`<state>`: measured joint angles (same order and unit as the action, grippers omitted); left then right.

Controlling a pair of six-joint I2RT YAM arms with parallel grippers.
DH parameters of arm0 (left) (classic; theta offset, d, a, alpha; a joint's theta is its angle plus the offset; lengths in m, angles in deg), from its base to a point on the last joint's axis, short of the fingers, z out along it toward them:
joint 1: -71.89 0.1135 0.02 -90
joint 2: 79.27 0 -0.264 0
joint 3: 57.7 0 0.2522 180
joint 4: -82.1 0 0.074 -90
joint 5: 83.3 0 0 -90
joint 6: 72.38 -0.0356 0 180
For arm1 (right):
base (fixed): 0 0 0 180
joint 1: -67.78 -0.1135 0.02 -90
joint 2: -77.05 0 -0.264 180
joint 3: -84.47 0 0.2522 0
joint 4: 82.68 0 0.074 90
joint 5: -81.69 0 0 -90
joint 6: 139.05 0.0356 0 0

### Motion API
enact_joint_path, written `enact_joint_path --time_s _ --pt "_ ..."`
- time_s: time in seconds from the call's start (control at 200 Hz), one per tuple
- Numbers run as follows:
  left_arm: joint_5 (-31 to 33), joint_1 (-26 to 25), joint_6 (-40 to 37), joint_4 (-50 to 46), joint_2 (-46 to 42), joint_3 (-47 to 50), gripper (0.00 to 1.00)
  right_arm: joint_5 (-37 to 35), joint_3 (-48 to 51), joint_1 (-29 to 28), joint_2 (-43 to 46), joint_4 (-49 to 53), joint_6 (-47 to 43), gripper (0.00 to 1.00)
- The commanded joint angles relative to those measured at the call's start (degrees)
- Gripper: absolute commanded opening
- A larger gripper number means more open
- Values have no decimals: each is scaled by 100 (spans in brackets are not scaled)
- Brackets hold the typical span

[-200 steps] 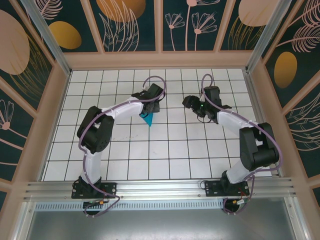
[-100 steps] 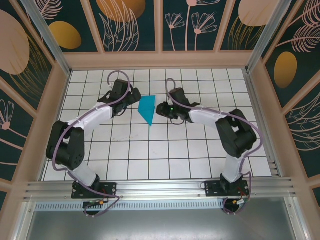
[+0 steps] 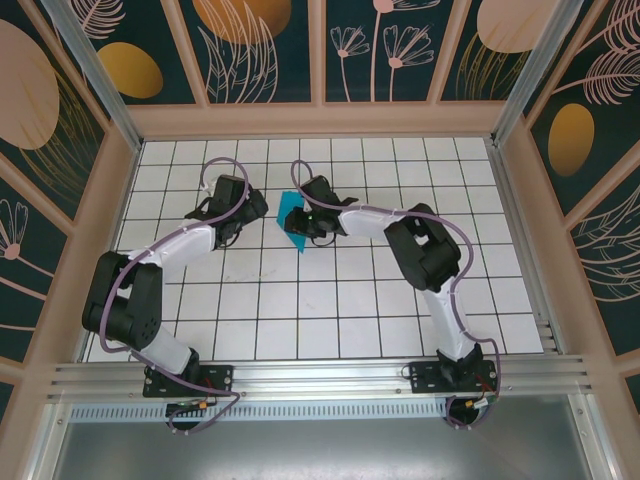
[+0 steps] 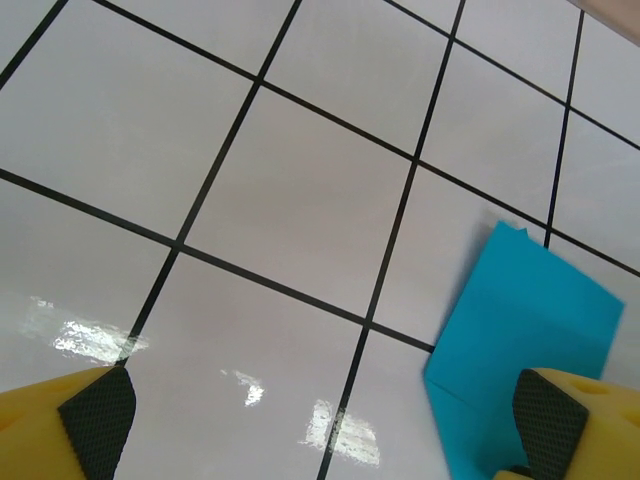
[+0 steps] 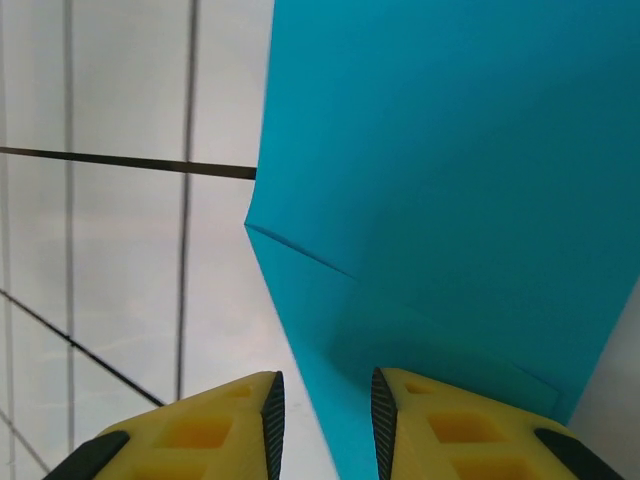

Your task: Fold a paper plane with a square sheet of paper (pick it up from the middle)

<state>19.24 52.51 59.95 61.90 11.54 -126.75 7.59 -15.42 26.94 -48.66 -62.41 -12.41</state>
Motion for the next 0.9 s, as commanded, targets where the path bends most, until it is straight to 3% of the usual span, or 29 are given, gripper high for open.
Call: enact_joint_path --time_s 0.0,0.125,0.31,0.5,0.605,0.681,0.791,0.896 --pt "-17 44 19 183 -55 -12 99 -88 -236 73 -144 638 -429 32" --pt "-148 44 -25 182 25 -15 98 7 16 178 -52 1069 -1253 32" --pt "-376 48 -107 239 34 -180 99 327 989 424 531 1639 -3164 32" --pt "-681 45 -172 324 -37 -124 98 203 1773 612 1701 1341 -3965 31" --pt "-945 47 -172 441 -97 -74 99 357 1906 589 2229 1014 -3478 33" --pt "-1097 42 -142 506 -107 74 99 283 2088 496 2538 679 -2640 36" --pt "-1232 43 -70 625 -102 178 98 -109 2505 424 2796 417 -1405 35" --pt "-1410 43 -15 723 -43 193 98 -172 2871 401 2944 330 -829 33"
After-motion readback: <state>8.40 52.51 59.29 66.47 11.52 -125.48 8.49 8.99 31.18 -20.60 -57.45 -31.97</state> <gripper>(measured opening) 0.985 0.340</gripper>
